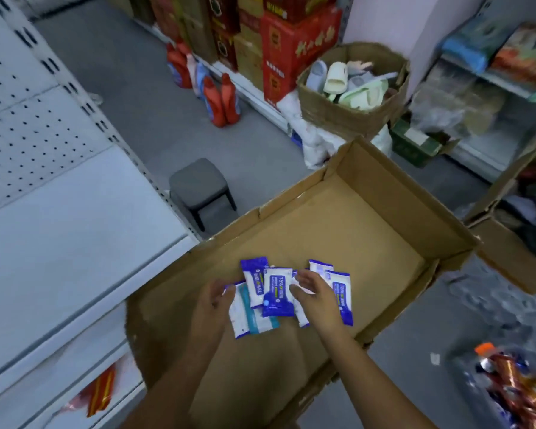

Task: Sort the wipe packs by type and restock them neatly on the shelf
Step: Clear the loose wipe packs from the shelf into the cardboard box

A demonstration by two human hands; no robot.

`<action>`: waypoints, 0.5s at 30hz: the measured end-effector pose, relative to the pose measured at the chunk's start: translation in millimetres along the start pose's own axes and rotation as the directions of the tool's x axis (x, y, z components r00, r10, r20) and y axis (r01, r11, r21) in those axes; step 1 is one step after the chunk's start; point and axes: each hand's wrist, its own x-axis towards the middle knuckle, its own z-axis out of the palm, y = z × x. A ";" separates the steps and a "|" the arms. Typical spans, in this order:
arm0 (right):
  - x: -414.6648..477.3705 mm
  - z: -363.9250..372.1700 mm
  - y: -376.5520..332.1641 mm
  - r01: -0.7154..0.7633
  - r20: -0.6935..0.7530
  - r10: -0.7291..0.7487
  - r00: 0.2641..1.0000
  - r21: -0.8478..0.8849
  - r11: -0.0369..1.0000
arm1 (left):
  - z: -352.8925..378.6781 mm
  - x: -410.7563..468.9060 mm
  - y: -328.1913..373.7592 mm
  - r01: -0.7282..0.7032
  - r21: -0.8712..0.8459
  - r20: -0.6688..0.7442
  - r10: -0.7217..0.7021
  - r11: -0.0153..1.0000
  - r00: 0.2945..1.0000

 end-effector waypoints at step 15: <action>-348.9 262.8 -37.0 0.335 0.643 -0.288 0.710 0.052 0.941 | -300.8 -309.5 -167.6 -0.368 -0.338 -0.479 0.178 0.866 0.859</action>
